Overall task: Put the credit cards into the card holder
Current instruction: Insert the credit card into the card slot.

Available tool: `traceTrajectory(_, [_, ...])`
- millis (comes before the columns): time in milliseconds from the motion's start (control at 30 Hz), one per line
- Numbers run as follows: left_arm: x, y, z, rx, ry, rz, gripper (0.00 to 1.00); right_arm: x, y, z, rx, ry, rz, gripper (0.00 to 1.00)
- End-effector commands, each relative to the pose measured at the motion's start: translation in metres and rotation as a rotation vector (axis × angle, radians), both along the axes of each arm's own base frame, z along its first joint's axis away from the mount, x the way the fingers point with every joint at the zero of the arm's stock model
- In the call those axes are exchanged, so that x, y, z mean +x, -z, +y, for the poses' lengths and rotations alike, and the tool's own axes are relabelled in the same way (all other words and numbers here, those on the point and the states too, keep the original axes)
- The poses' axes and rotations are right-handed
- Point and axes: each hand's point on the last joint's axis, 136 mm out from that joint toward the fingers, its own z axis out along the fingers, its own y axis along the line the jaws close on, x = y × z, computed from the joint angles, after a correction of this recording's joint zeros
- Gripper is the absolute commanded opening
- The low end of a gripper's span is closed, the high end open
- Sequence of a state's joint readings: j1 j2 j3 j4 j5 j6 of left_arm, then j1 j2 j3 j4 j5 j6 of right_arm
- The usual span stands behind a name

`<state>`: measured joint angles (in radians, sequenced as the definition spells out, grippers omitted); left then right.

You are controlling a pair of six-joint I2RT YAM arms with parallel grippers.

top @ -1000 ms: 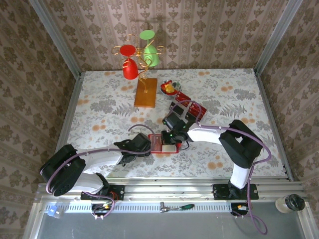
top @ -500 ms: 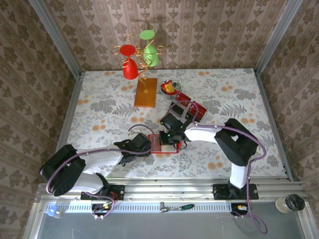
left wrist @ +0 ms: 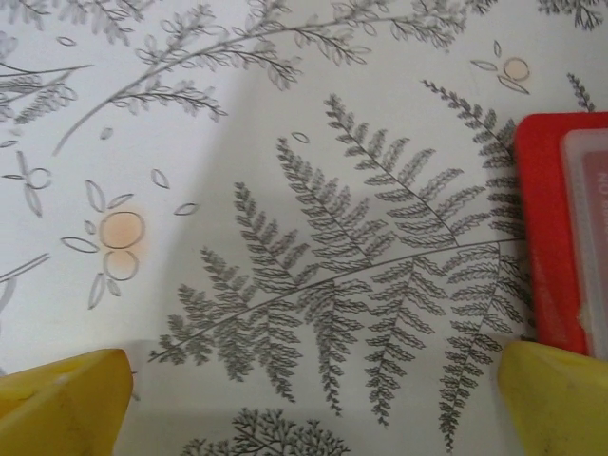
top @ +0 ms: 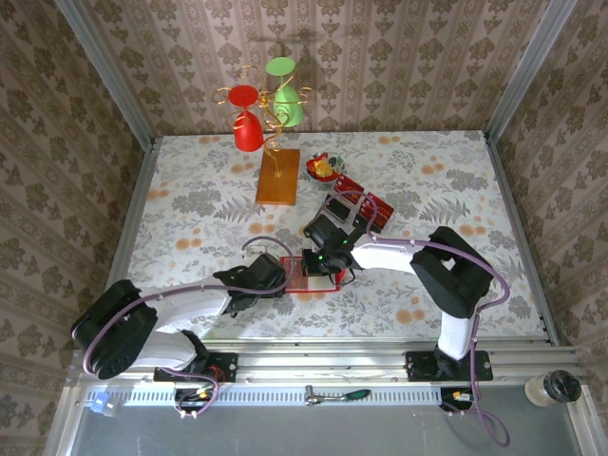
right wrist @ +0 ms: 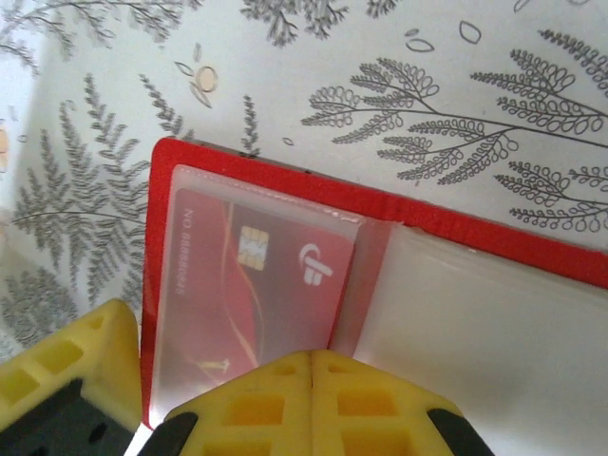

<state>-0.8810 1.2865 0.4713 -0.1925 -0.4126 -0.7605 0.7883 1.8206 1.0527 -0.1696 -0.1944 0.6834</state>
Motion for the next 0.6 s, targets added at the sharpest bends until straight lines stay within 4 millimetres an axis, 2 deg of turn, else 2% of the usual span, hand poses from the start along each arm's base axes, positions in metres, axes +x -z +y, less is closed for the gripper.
traceTrajectory(0, [-0.004, 0.000, 0.017, 0.022, -0.029, 0.007, 1.00, -0.005, -0.020, -0.006, 0.002, -0.001, -0.028, 0.00])
traceTrajectory(167, [-0.004, 0.001, 0.025, 0.030, -0.043, 0.013, 1.00, -0.009, -0.017, -0.007, 0.009, -0.001, -0.021, 0.00])
traceTrajectory(433, [-0.005, 0.004, 0.026, 0.028, -0.045, 0.022, 1.00, -0.017, -0.003, -0.003, 0.016, -0.005, 0.011, 0.00])
traceTrajectory(567, [-0.004, -0.001, 0.025, 0.026, -0.039, 0.016, 1.00, -0.015, -0.008, -0.004, 0.016, -0.009, 0.001, 0.00])
